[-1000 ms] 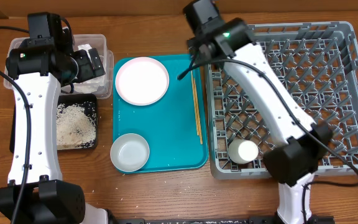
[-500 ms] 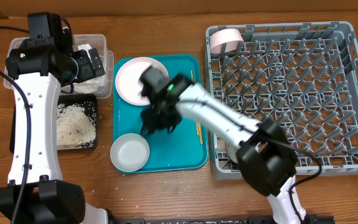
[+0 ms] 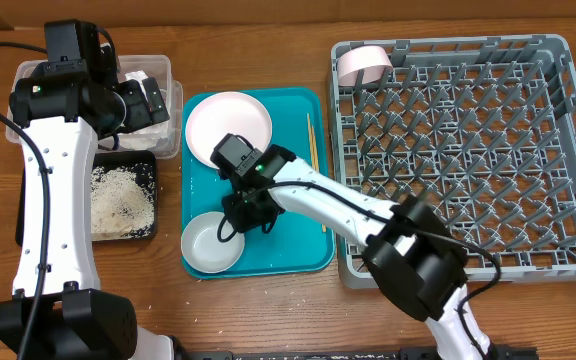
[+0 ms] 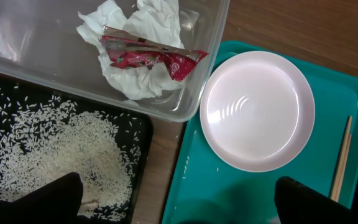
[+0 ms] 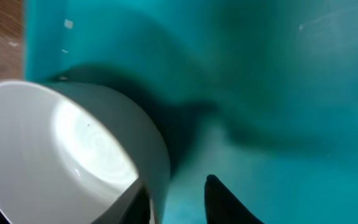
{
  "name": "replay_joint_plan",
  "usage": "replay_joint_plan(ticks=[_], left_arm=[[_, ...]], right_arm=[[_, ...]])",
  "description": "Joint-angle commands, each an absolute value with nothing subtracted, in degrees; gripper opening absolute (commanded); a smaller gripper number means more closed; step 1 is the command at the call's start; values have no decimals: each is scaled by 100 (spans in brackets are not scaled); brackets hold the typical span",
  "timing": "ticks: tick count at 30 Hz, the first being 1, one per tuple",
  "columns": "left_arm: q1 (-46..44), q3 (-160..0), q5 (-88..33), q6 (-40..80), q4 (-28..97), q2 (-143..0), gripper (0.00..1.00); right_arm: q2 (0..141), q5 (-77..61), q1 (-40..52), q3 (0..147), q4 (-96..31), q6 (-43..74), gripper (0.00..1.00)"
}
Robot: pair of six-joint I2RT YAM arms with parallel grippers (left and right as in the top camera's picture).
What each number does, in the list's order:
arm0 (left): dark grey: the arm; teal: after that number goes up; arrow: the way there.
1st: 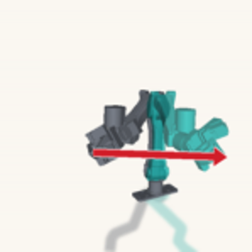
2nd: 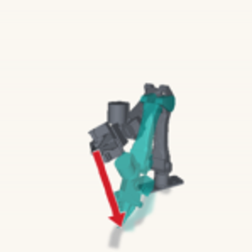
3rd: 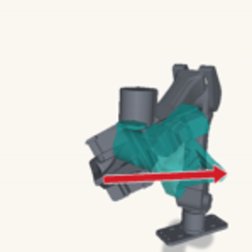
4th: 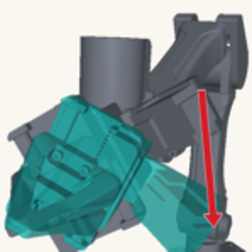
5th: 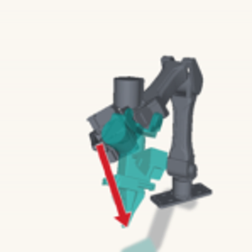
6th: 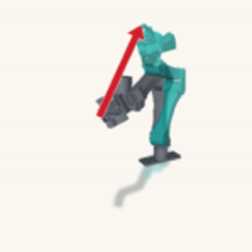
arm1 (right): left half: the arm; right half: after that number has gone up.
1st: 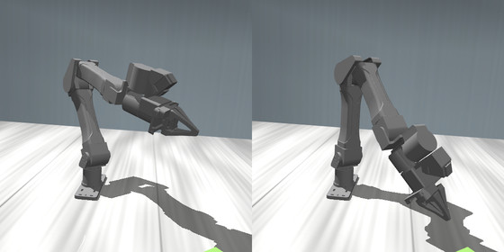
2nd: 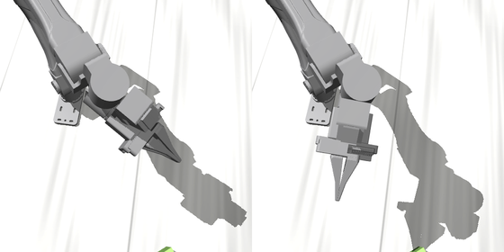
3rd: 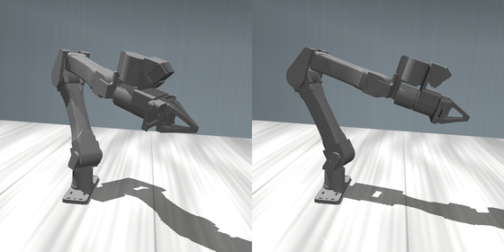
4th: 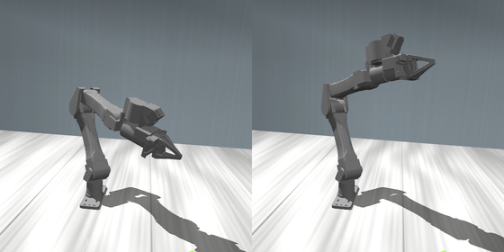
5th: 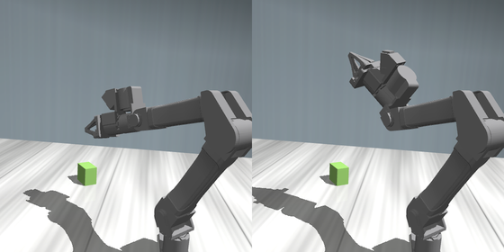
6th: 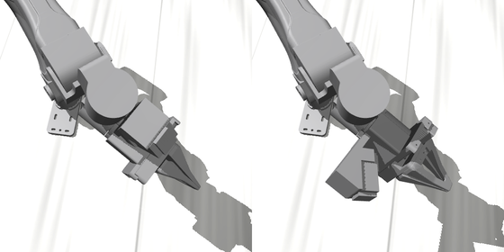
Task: Sort waste into correct bins and load items into the dishwasher
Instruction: 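Grasp the small white bowl on the teal tray with the right gripper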
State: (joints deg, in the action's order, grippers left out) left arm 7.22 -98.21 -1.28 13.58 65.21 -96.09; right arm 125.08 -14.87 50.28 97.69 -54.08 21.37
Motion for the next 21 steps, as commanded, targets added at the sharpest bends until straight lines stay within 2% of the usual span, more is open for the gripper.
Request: replay_joint_plan(ticks=[1, 3, 4, 9, 17, 21], left_arm=[[711, -9911, -106, 1437, 6539, -9550, 100], [711, -9911, -106, 1437, 6539, -9550, 100], [711, -9911, -106, 1437, 6539, -9550, 100], [711, -9911, -106, 1437, 6539, -9550, 100], [711, -9911, -106, 1437, 6539, -9550, 100], [711, -9911, -106, 1437, 6539, -9550, 100]], right_arm=[[12731, -1636, 5004, 9758, -5428, 2174, 20], [12731, -1660, 4945, 9826, -5481, 2176, 5], [12731, -1658, 4915, 9854, -5502, 2200, 4], [12584, -1199, 4665, 10280, -6069, 2237, 4], [11747, 1363, 3758, 11775, -7564, 2303, 4], [11231, 3286, 3334, 12283, -7907, 2847, 4]])
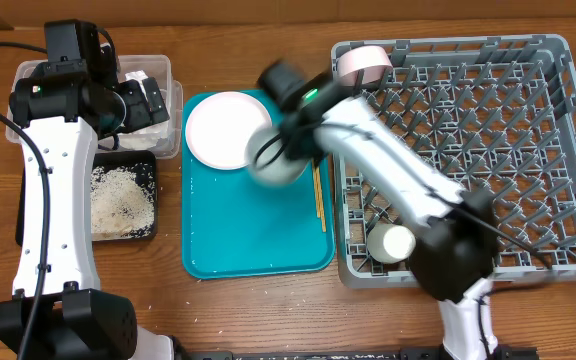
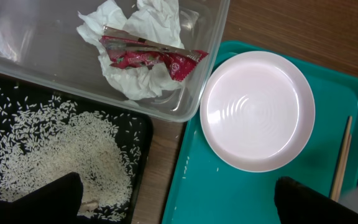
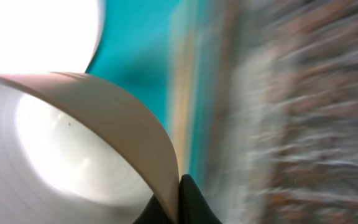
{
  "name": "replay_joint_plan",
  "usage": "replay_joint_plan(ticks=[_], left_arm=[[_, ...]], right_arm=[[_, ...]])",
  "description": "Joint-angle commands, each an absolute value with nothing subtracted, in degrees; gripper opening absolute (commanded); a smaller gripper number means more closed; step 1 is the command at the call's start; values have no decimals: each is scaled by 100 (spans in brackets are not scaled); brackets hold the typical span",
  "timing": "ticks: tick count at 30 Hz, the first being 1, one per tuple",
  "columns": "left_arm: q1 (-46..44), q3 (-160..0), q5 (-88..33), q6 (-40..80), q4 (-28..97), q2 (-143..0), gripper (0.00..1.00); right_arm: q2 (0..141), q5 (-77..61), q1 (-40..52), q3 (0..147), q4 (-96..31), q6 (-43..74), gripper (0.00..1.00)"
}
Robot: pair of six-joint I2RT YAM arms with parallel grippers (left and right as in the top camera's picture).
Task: Sort waste into correct bins and load items into the dishwasher
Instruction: 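Grasp the small white bowl on the teal tray with the right gripper, then place the small white bowl into the dish rack and release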
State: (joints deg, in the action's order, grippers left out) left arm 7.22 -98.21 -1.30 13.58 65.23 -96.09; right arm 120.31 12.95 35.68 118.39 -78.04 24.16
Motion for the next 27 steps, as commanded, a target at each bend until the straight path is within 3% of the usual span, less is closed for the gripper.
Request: replay_joint_plan(ticks=[1, 8, 14, 27], left_arm=[[711, -9911, -106, 1437, 6539, -9550, 100], [711, -9911, -106, 1437, 6539, -9550, 100], [711, -9911, -106, 1437, 6539, -9550, 100], [711, -9911, -106, 1437, 6539, -9550, 100]], right_arm=[[11111, 3734, 3273, 12285, -7929, 2895, 4], [10947, 6434, 3109, 12189, -8348, 2875, 4], [11332, 7478, 2967, 11819, -8287, 2270, 4], [12501, 7594, 2467, 11546, -8101, 1754, 4]])
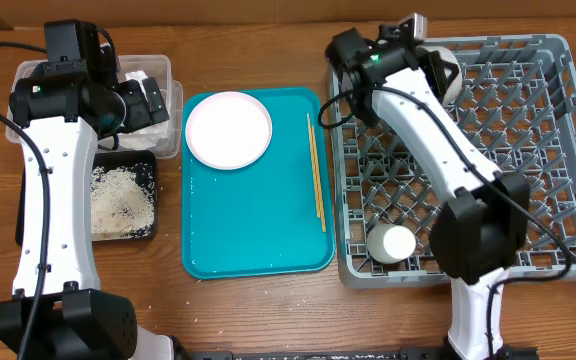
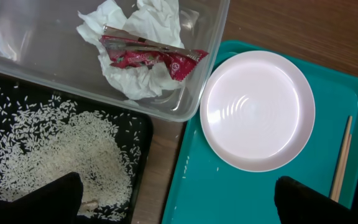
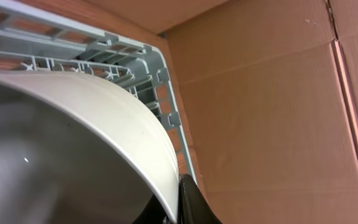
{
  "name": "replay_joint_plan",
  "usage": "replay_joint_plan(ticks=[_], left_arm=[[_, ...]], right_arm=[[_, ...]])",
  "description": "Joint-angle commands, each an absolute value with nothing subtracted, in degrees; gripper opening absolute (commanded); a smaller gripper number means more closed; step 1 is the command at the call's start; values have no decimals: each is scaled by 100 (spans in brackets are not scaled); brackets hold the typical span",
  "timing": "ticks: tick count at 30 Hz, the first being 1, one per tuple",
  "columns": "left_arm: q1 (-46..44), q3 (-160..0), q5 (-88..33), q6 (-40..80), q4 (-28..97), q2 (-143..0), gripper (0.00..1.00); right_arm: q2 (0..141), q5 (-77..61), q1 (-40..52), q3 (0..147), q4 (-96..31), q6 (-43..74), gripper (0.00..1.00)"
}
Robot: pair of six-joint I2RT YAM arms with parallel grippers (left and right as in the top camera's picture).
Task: Sort waste into correct bins and load items into the dishwasher
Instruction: 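Place the small white bowl into the dish rack and release, then reach the right gripper to the pink plate and grasp its edge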
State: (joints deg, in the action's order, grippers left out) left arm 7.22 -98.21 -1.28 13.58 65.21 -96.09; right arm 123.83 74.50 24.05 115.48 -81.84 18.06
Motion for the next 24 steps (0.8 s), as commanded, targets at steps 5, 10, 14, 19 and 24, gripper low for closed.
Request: replay_joint_plan(ticks=[5, 10, 14, 19, 24], left_arm=[[711, -9911, -106, 1437, 6539, -9550, 100], [711, -9911, -106, 1437, 6539, -9550, 100], [711, -9911, -106, 1437, 6539, -9550, 100], [711, -9911, -106, 1437, 6539, -9550, 100], [711, -9911, -106, 1437, 6539, -9550, 100]], right_arm=[[12814, 7360, 2467, 11546, -8029, 1754, 4], [12932, 7234, 2469, 11544, -8025, 1778, 4], [12936, 6945, 2469, 11546, -8009, 1820, 4], [12936, 6484, 2508, 11546, -8274, 1822, 4], [12936, 6427, 2799, 11546, -8687, 1824, 4]])
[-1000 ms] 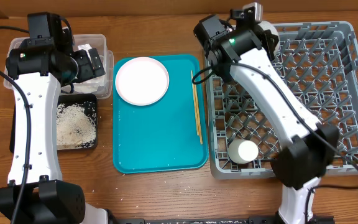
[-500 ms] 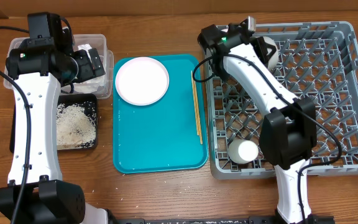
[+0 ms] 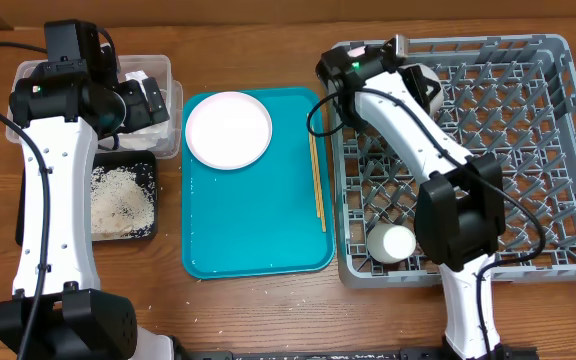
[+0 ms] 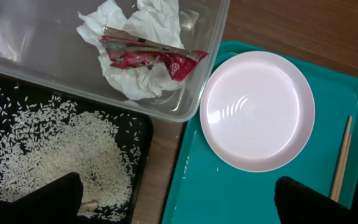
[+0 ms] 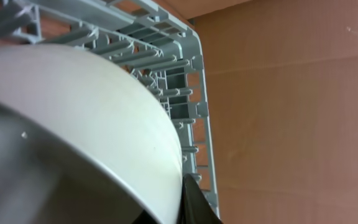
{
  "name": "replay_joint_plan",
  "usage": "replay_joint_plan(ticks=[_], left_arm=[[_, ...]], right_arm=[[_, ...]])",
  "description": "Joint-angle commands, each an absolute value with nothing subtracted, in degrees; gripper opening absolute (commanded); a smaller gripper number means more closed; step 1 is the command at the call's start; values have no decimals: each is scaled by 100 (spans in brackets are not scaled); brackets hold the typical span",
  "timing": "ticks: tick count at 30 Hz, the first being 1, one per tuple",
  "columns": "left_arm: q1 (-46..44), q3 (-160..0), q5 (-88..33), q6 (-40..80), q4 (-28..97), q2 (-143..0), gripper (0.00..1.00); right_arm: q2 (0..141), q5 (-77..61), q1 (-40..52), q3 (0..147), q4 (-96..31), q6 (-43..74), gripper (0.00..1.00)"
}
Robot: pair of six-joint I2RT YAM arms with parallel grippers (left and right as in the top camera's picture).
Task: Sort waste into correct bins and load items into the dishwasher
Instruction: 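Reach the right gripper to the pink plate and grasp its edge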
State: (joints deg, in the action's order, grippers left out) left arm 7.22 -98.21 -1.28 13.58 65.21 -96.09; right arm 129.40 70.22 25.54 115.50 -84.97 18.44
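My right gripper is shut on the rim of a white bowl, held on edge in the back left corner of the grey dish rack. The right wrist view is filled by the bowl, with one dark finger against its outer wall and the rack's wall behind. My left gripper hangs open over the bins. Its fingers frame a pink-white plate on the teal tray. The chopsticks lie along the tray's right side.
A clear bin holds crumpled tissue and a red wrapper. In front of it a black tray of rice sits. A white cup stands in the rack's front left. Brown cardboard rises behind the rack.
My right gripper has shifted a little left and toward the front with the bowl, which now sits closer to the rack's tines. The left arm has not moved.
First my right gripper's fingers stood either side of the bowl's rim at the tray's front left. Then the bowl was in the air beside the plate. After that it was over the rack's back left corner, and now it is lower there. The left arm stayed still.
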Motion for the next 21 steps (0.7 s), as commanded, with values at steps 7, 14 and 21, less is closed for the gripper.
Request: replay_joint_plan(ticks=[7, 14, 21], left_arm=[[711, -9911, -106, 1437, 6539, -9550, 100], [711, -9911, -106, 1437, 6539, -9550, 100], [711, -9911, -106, 1437, 6539, -9550, 100]], right_arm=[[12934, 6235, 3282, 11546, -8943, 1820, 32], [12934, 5784, 3607, 11559, -9017, 1817, 63], [12919, 5603, 3675, 12103, -9236, 1820, 78]])
